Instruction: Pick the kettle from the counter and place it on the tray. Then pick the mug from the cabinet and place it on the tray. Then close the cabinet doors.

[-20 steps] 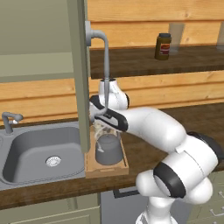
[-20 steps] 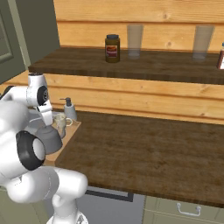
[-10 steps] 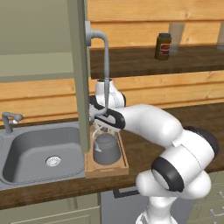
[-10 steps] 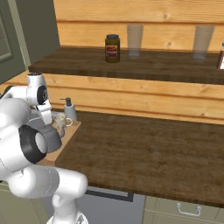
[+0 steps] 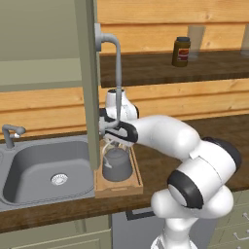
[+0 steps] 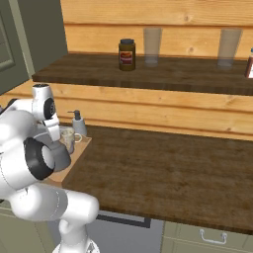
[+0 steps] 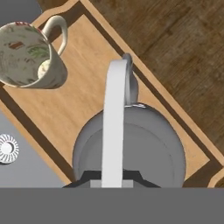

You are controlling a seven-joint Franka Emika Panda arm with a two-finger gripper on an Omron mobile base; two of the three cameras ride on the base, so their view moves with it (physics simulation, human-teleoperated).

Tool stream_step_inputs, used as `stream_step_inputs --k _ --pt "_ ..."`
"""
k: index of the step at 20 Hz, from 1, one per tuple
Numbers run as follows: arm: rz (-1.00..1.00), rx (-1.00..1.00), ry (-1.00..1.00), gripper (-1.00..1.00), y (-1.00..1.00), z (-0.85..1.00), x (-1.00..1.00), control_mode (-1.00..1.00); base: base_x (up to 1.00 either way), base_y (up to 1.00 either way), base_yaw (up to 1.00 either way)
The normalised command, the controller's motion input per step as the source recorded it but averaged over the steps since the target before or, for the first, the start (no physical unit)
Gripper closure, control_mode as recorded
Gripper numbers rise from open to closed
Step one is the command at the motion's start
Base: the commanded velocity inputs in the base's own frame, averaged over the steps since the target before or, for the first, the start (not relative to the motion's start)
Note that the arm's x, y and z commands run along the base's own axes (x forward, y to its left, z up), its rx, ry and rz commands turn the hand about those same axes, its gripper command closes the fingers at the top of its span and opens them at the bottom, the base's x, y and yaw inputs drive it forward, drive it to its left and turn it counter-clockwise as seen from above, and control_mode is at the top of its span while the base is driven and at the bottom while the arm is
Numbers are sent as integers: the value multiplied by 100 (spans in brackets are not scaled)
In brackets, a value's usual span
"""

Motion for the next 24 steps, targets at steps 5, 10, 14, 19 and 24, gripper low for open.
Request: stream_step_inputs --k 5,10,14,19,24 --pt "0 4 0 100 0 -32 2 -100 0 0 0" --pt "0 7 0 100 -1 -34 0 -100 0 0 0" --pt "0 7 0 100 -14 -20 -20 -100 0 0 0" --pt "0 2 -1 -100 -9 -16 -29 -100 0 0 0" --pt "0 1 0 -100 -14 -16 -16 -100 0 0 0"
